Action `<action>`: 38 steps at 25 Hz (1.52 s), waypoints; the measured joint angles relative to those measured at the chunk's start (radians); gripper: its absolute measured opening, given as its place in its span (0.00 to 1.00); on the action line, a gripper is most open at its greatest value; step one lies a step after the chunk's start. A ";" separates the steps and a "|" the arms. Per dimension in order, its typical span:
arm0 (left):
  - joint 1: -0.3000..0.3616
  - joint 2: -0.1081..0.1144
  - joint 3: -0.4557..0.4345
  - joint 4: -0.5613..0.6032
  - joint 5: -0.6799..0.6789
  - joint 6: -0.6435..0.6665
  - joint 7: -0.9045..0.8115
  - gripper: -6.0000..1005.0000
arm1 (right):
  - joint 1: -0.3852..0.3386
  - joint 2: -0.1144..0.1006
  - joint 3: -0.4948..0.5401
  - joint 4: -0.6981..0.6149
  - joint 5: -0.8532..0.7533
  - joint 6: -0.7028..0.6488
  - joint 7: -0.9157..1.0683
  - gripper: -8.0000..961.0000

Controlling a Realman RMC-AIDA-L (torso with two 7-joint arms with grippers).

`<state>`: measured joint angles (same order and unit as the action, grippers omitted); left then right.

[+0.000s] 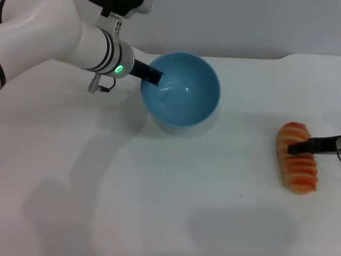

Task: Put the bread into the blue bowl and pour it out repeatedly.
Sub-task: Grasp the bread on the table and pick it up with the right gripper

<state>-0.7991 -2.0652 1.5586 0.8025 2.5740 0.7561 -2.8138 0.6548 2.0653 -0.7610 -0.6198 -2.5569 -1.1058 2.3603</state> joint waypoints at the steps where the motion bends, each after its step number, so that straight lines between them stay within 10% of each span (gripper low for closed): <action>1: 0.000 0.000 0.000 0.000 0.000 0.000 0.000 0.00 | 0.000 0.000 -0.011 0.001 0.000 -0.003 -0.001 0.54; 38: -0.006 0.000 -0.003 -0.005 0.000 -0.009 -0.001 0.00 | -0.028 0.011 -0.176 -0.421 0.055 -0.079 -0.004 0.22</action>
<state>-0.8054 -2.0648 1.5554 0.7974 2.5740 0.7473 -2.8149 0.6266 2.0765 -0.9375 -1.0406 -2.5017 -1.1848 2.3559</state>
